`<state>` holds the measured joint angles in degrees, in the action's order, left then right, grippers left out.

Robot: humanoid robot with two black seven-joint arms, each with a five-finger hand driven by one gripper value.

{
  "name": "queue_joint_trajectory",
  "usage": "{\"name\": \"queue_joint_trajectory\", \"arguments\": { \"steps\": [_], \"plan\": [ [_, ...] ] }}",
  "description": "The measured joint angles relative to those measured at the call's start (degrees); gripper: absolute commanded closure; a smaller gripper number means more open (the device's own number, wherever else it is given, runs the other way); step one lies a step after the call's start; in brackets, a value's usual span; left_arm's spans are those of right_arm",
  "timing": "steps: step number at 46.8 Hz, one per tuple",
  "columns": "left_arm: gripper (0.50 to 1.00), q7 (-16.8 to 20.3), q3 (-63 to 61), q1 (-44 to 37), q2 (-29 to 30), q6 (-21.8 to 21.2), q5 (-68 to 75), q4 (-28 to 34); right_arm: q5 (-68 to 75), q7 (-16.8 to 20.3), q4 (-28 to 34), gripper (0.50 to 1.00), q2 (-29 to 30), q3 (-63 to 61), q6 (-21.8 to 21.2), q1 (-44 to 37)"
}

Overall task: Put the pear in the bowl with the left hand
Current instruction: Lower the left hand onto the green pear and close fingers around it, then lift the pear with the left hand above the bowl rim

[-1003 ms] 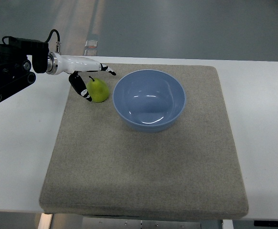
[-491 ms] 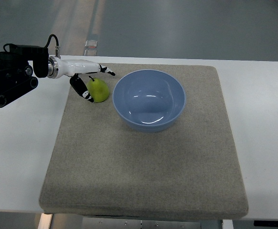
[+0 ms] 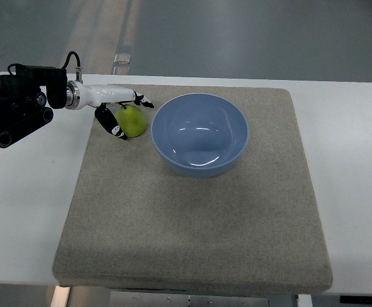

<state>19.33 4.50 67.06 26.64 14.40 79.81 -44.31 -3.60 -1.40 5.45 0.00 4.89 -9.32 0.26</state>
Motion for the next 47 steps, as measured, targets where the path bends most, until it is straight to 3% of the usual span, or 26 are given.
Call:
{"name": "queue_joint_trajectory", "arguments": {
  "steps": [5, 8, 13, 15, 47],
  "plan": [
    [0.786, -0.19, -0.07, 0.00, -0.01, 0.00, 0.00, 0.23, 0.00, 0.00, 0.00, 0.574, 0.00, 0.01, 0.00, 0.00],
    [0.808, -0.24, -0.10, 0.00, -0.04, 0.00, 0.03, 0.30, 0.00, -0.01, 0.00, 0.574, 0.00, 0.02, 0.00, 0.00],
    [0.928, -0.26, -0.10, 0.00, -0.11, 0.00, 0.16, 0.29, 0.00, 0.00, 0.00, 0.574, 0.00, 0.03, 0.00, 0.00],
    [0.998, -0.26, -0.10, 0.00, -0.11, 0.00, 0.17, 0.29, 0.00, 0.00, 0.00, 0.574, 0.00, 0.03, 0.00, 0.00],
    [1.000, -0.31, -0.12, 0.11, -0.65, -2.19, 0.05, 0.11, 0.00, 0.00, 0.00, 0.574, 0.00, 0.02, 0.00, 0.00]
  ]
}}
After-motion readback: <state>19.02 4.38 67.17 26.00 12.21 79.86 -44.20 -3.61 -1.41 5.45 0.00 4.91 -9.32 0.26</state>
